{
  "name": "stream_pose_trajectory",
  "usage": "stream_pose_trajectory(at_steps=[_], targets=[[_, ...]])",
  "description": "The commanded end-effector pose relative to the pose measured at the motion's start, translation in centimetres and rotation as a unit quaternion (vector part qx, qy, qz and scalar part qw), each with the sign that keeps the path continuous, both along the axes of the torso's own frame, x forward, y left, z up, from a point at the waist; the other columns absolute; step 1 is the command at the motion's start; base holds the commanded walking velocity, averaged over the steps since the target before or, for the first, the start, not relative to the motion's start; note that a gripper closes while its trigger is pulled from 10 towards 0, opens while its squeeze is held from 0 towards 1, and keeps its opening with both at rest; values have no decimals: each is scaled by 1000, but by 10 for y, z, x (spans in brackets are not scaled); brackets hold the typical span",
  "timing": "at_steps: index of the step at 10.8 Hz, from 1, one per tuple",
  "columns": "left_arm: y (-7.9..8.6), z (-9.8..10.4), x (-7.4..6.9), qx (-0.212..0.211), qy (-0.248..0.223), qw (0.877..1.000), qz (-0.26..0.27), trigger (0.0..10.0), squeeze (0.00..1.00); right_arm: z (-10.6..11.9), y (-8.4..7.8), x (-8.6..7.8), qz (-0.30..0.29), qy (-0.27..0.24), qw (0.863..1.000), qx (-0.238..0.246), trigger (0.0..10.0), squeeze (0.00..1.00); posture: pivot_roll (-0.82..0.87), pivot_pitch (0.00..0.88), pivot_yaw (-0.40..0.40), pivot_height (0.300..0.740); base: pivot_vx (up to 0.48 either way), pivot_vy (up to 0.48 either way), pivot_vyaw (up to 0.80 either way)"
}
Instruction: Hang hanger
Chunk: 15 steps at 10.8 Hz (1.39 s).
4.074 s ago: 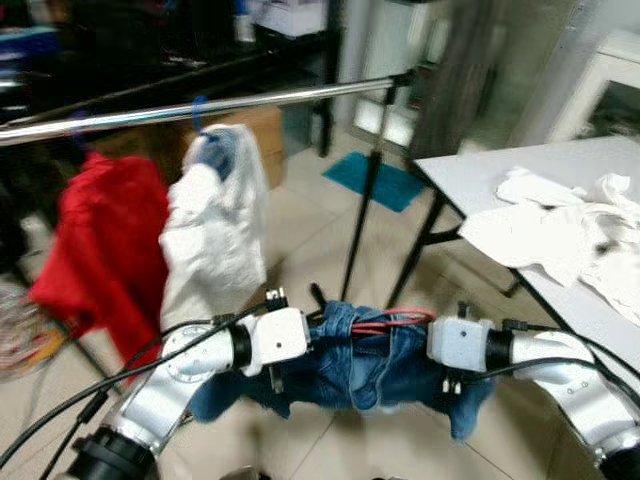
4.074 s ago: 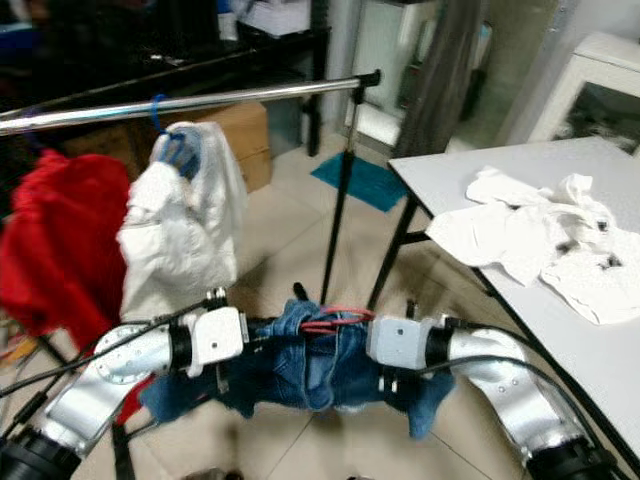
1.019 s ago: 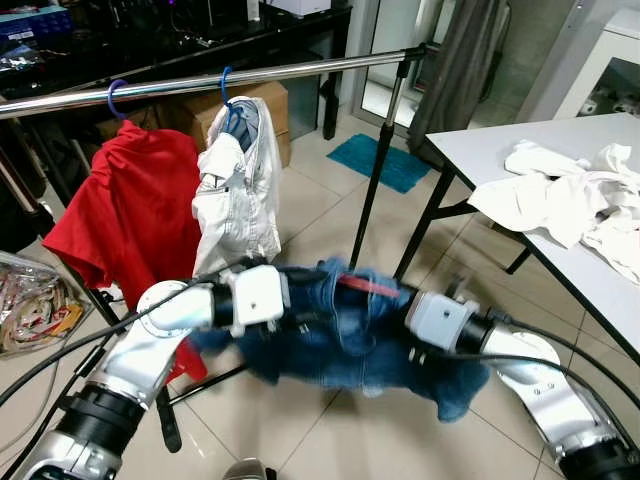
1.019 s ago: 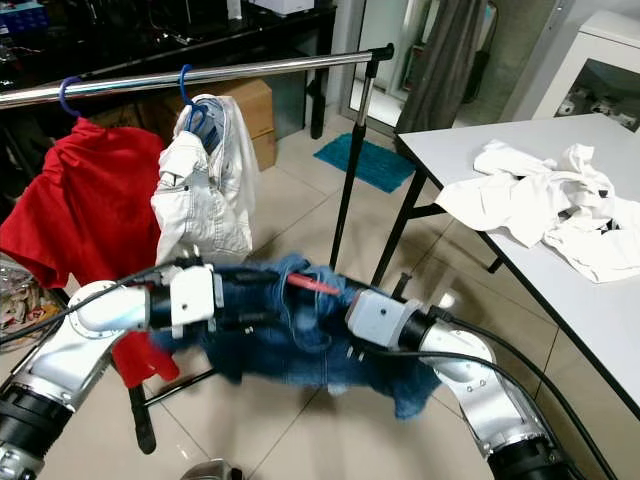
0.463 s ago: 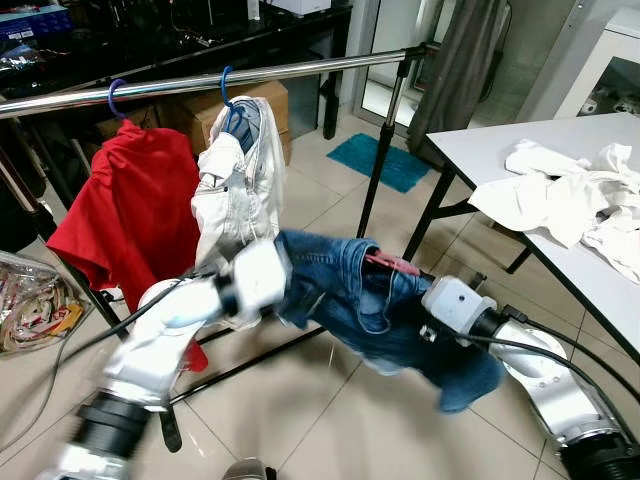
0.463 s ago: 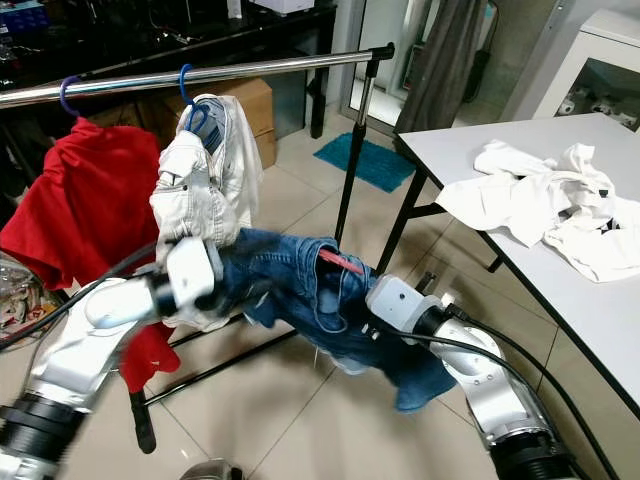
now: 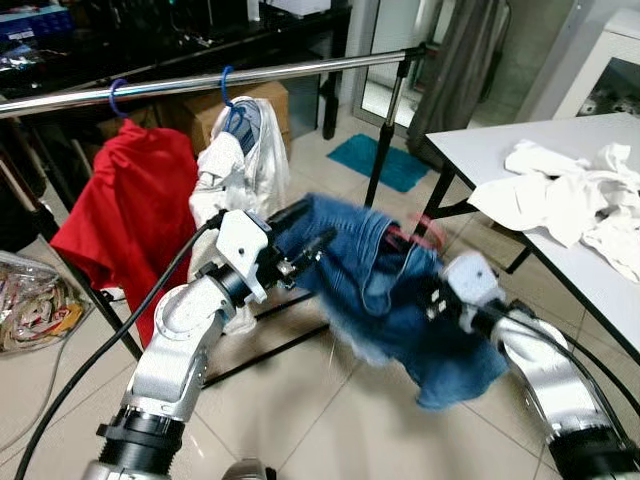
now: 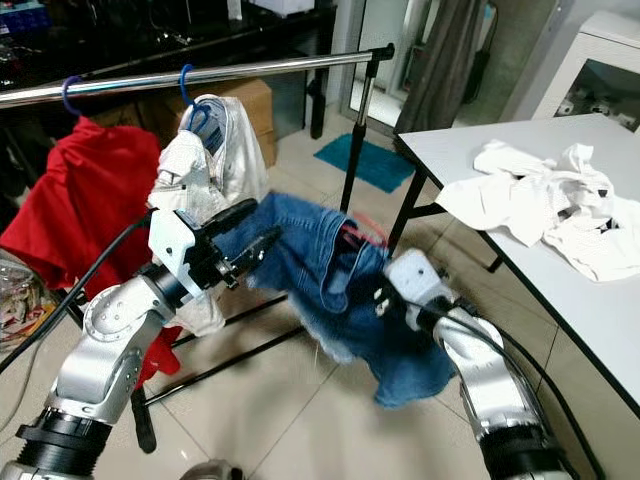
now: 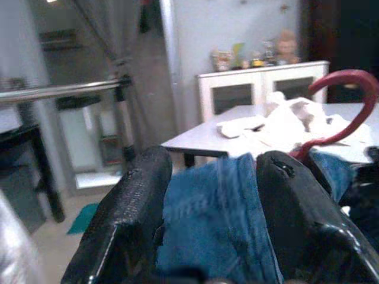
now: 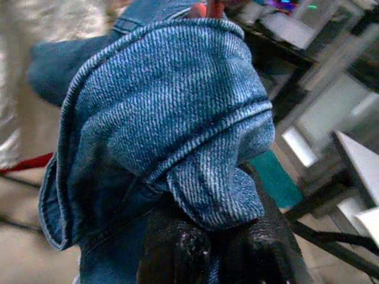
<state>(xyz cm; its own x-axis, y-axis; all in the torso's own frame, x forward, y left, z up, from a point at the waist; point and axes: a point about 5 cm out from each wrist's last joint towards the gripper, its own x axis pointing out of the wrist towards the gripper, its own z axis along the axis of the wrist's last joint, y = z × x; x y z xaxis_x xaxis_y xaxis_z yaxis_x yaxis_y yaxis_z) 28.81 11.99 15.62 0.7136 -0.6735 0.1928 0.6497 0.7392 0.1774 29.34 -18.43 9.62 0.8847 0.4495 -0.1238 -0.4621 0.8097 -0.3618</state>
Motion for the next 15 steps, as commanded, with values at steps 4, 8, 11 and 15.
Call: stream_pose_trajectory(at_steps=[4, 8, 11, 15], targets=[[14, -12, 12, -55, 57, 987, 141, 10000, 0, 30, -16, 13, -189, -76, 968, 148, 10000, 0, 91, 0, -41, 723, 0, 0, 0], [3, -25, 13, -67, 91, 978, 175, 10000, 0, 19, 11, 2, -157, -52, 981, 104, 10000, 0, 80, 2, -31, 723, 0, 0, 0], [-3, -25, 12, -62, 83, 978, 180, 10000, 0, 21, 17, 1, -131, -46, 988, 73, 10000, 0, 78, 4, -36, 723, 0, 0, 0], [4, -24, 9, -77, 78, 969, 222, 10000, 0, 17, 22, -5, -123, -38, 988, 89, 10000, 0, 88, 6, -38, 723, 0, 0, 0]])
